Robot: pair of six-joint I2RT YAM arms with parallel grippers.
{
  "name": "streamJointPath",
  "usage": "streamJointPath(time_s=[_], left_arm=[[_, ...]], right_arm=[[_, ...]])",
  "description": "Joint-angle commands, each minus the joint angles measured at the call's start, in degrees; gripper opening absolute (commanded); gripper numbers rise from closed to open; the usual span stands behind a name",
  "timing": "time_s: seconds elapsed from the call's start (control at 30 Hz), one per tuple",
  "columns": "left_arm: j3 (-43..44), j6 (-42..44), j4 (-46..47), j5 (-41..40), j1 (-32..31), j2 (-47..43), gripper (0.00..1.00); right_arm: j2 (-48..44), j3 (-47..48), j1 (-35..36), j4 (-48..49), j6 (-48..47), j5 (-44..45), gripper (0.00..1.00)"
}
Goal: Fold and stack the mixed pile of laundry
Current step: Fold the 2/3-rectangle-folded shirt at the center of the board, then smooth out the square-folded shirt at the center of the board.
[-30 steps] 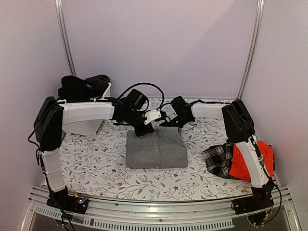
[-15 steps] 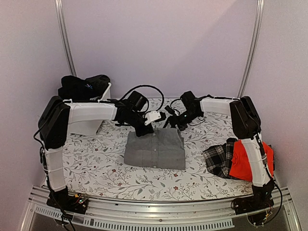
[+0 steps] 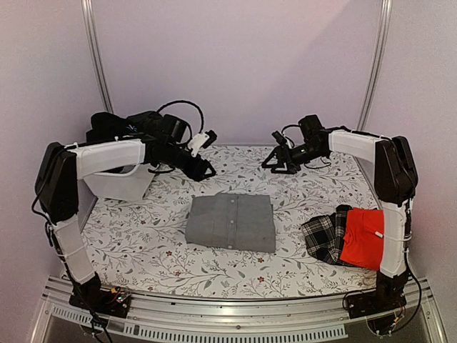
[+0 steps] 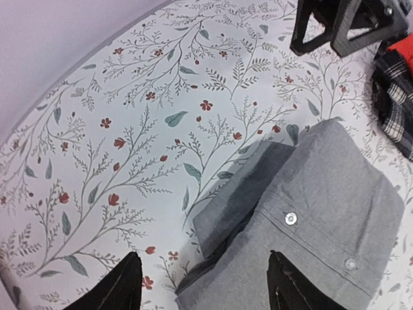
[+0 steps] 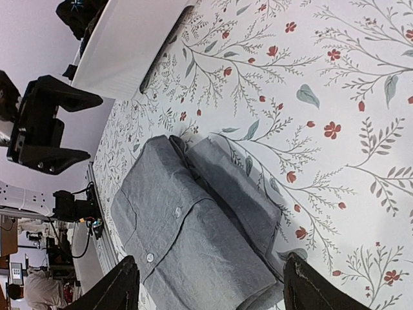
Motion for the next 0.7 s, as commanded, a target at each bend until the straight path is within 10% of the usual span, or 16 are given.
streamJointPath(time_s=[0.0,0.67], left_arm=[[-6.42,-18.61,-3.6,13.42,4.77,-4.03,0.63],[-18.08,-38.32,8.9,24.04,10.08,2.68,0.42]], right_arm=[[-1.3,-1.94,2.46,-4.35,-4.82,0.13,0.75],[6.34,-1.09,7.41,-11.64,-15.08,7.37,0.51]])
